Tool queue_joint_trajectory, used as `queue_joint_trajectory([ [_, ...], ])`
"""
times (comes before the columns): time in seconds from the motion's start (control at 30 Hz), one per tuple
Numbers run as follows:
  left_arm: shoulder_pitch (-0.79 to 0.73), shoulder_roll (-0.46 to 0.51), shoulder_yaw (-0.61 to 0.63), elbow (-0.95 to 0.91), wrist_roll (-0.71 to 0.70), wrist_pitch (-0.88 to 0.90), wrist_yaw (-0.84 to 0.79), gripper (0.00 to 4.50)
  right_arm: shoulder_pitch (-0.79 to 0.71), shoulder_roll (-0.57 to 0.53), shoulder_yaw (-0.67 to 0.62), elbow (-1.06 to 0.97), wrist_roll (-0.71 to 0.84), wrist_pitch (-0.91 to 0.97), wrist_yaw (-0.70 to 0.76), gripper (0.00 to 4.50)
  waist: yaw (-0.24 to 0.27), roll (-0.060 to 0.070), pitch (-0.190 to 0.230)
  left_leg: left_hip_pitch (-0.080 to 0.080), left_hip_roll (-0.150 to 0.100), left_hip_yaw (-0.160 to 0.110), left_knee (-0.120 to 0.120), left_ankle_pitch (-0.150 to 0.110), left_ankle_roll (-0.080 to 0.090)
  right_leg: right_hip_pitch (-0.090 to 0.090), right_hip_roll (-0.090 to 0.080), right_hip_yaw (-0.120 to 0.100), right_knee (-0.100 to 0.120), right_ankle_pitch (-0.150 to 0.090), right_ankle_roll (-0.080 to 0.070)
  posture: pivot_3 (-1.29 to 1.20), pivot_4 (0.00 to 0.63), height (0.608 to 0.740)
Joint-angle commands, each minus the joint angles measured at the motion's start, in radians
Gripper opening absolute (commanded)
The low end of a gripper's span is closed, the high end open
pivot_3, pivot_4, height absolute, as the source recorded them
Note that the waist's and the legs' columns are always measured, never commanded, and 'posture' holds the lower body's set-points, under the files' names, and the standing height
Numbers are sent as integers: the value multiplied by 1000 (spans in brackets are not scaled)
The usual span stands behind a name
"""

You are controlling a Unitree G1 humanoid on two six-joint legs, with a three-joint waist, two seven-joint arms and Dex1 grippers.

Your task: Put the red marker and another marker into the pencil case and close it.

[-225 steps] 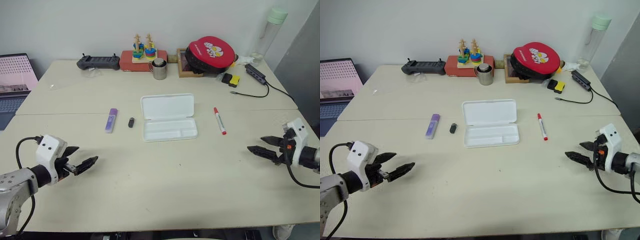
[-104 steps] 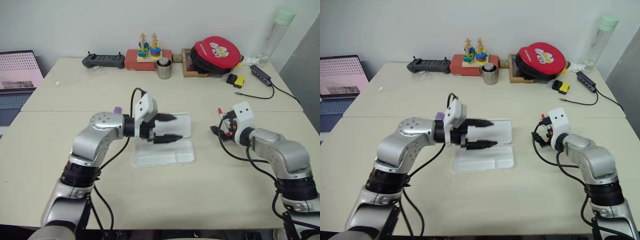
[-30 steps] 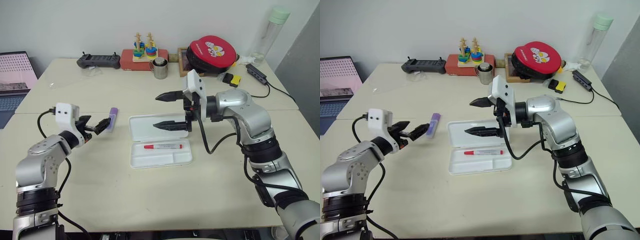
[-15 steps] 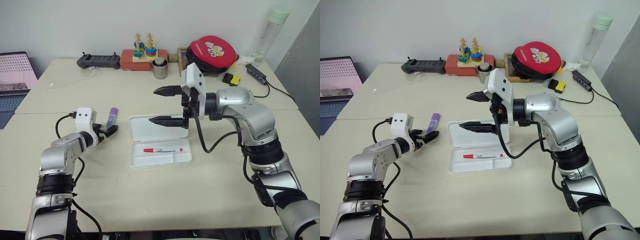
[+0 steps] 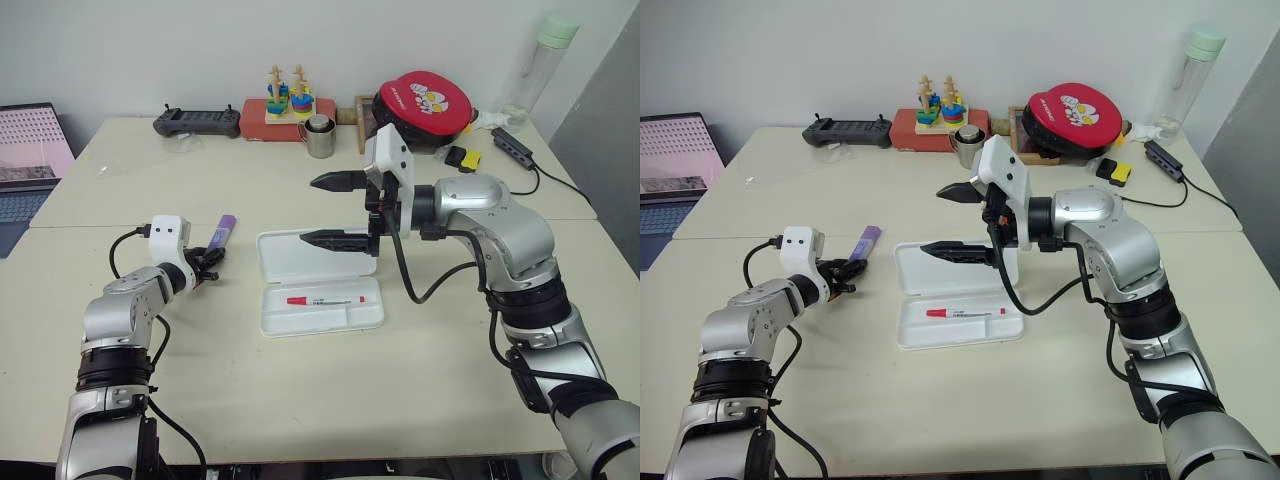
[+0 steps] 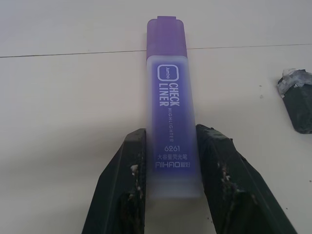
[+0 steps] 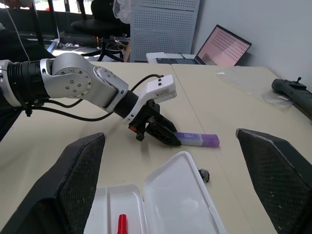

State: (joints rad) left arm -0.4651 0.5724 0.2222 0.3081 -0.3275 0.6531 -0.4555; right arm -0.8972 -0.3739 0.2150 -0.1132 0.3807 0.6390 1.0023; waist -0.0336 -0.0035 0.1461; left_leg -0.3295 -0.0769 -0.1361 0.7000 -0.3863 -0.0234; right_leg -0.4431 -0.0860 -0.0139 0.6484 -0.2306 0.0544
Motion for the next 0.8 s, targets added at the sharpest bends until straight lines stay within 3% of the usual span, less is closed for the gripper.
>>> queue_joint_trajectory([
  [0.03,-31,6,36,-101,-49,-115,-90,1208,-27,-24,-58,-27,41,0,7,4500,0,0,0,0,0,0,0,0,0,0,0,0,0,0,0,0,150,740],
  [0.13,-64,49,58,-252,-157,-148,-259,1208,-10,-64,-96,-55,86,31,22,4500,3,-2,1,-2,0,-2,1,0,0,-1,0,0,-1,0,0,0,150,740],
  [0.2,-72,93,67,-374,-303,-56,-399,1208,10,-109,-106,-88,115,60,45,4500,2,-2,0,-6,0,-4,3,0,0,-2,-1,-1,-1,0,0,0,150,740],
  [0.27,-45,179,1,-478,-362,11,-547,1208,30,-155,-109,-122,127,79,61,4500,-1,-2,0,-7,0,-3,2,0,0,-3,-1,0,-2,0,0,0,150,740],
  [0.5,77,408,-308,-565,-165,-106,-831,1208,113,-267,-107,-229,145,125,61,4500,-11,4,1,-1,1,2,-3,0,0,-1,0,2,-1,0,0,0,150,740],
  [0.8,119,418,-421,-502,-11,-227,-877,1208,197,-308,-59,-373,159,187,23,4500,4,3,1,-2,1,1,-2,0,0,-1,0,2,-2,0,0,0,150,740],
])
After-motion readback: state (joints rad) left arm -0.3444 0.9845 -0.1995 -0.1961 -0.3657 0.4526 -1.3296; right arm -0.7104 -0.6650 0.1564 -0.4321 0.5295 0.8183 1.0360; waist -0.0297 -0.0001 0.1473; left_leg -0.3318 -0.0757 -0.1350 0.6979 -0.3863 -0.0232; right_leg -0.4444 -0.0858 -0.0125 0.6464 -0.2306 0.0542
